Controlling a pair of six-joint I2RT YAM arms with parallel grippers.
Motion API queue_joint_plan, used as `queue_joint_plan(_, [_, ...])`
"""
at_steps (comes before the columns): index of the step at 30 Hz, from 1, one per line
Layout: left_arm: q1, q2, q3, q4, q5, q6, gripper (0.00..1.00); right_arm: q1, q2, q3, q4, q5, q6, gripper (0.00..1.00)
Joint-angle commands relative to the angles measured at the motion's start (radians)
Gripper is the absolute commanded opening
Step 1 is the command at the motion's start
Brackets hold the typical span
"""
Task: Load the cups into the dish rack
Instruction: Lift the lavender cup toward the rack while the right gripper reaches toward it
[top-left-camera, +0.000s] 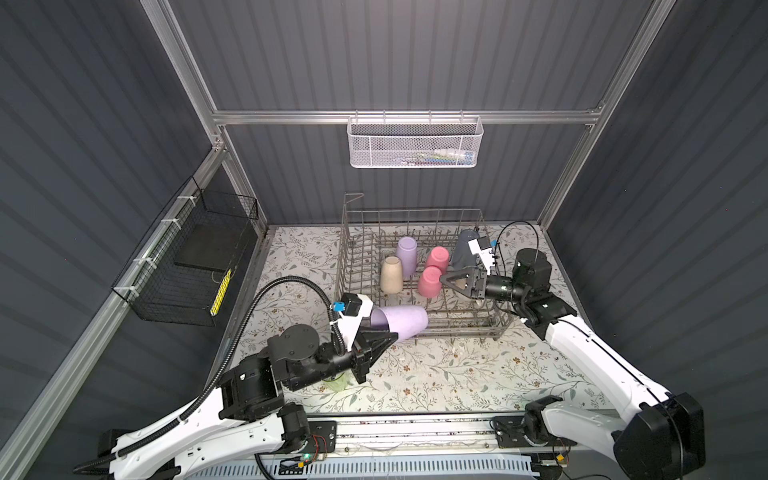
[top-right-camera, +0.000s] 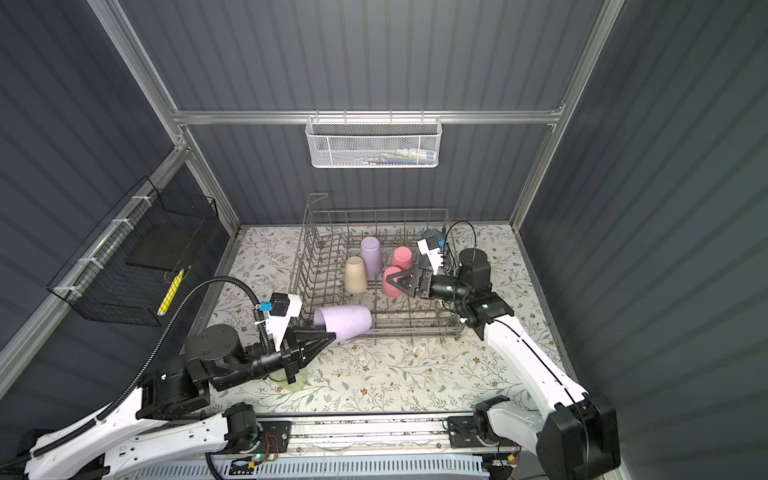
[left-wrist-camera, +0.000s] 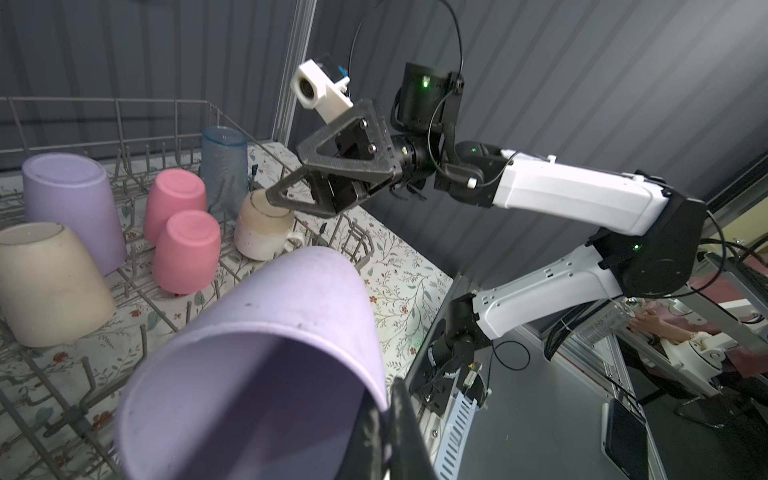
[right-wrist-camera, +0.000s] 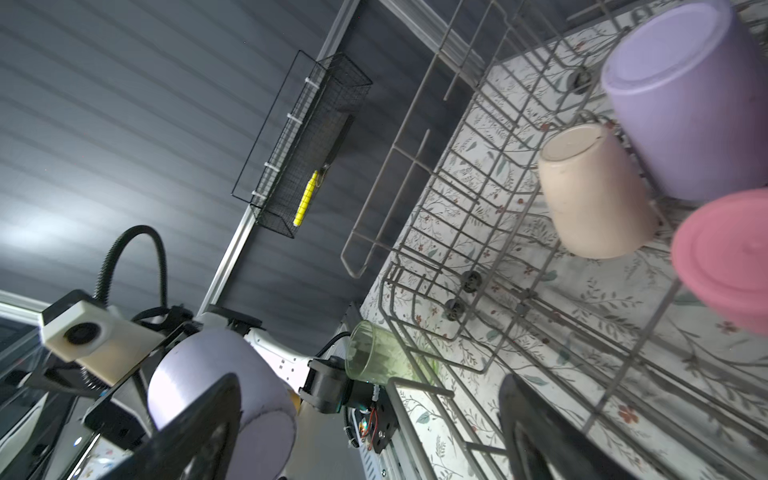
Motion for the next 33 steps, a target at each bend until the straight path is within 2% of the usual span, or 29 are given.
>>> queue_joint_plan(1, [-0.006, -0.029, -0.023, 0.143, -0.041, 0.044, 0.0, -0.002, -0.014, -0.041, 0.256, -0.108, 0.16, 0.97])
queue_joint_plan(5, [-0.005, -0.014, -0.036, 0.196, -0.033, 0.051, 0.0, -0.001, -0.014, -0.093, 0.411, -0.136, 0.268, 0.99])
queue_joint_plan(13, [-0.004, 0.059, -0.028, 0.25, -0.003, 0.057, 0.0, 0.006, 0.04, -0.16, 0.843, -0.18, 0.56, 0.99])
queue_joint_plan(17, [-0.003, 0.072, -0.023, 0.262, -0.002, 0.061, 0.0, 0.02, 0.082, -0.167, 0.974, -0.198, 0.658, 0.99])
queue_joint_plan(33, [0.024, 0.121, -0.018, 0.287, 0.034, 0.051, 0.0, 0.124, 0.119, -0.166, 0.935, -0.218, 0.597, 0.99])
